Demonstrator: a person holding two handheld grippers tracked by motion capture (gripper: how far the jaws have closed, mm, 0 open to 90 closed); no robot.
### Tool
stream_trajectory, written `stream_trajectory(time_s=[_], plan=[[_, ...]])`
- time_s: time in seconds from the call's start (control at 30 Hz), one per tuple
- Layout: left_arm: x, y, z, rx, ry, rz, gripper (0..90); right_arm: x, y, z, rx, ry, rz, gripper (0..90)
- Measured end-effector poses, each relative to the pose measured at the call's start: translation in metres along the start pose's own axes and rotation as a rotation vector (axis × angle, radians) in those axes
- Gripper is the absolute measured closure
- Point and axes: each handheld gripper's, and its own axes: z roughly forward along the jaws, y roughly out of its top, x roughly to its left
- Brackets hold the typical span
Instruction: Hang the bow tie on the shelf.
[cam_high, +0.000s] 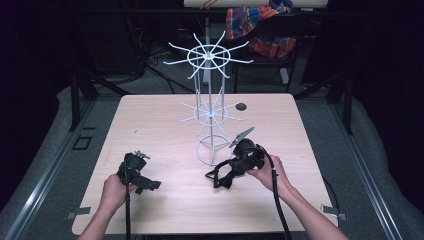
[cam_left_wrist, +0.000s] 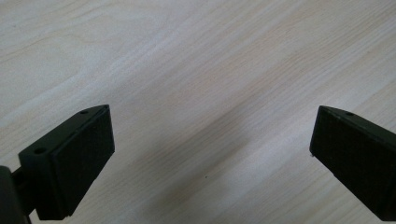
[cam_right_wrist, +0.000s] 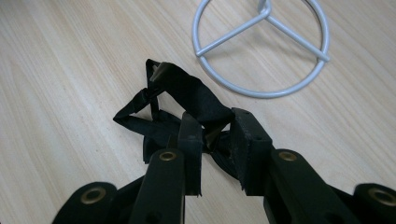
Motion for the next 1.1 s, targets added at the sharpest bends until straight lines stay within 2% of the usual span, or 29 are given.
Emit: stream_trajectory(time_s=[0.17,0.2,0.43,0.67,1.1], plan=[[0.000,0.000,0.000,0.002,0.000,0.001,0.0,0.002,0.001,-0.002,-0.002,-0.004,-0.003,81.9],[0.000,0.000,0.000,0.002,0.001,0.002,0.0,0.003,0.000,-0.003,-0.016,-0.004,0.002,83.8],[0.000,0.000,0.000,0.005,-0.001,0.002,0.0,0.003,0.002,-0.011,-0.030,0.000,-0.009,85.1],[-0.001,0.000,0.001,0.009,-0.001,0.009,0.1,0.002,0.004,-0.028,-0.082,0.004,-0.009,85.3],[-0.001,0.000,0.000,0.006,0.003,0.006,0.1,-0.001,0.005,-0.049,-0.120,-0.015,0.010,86.6]])
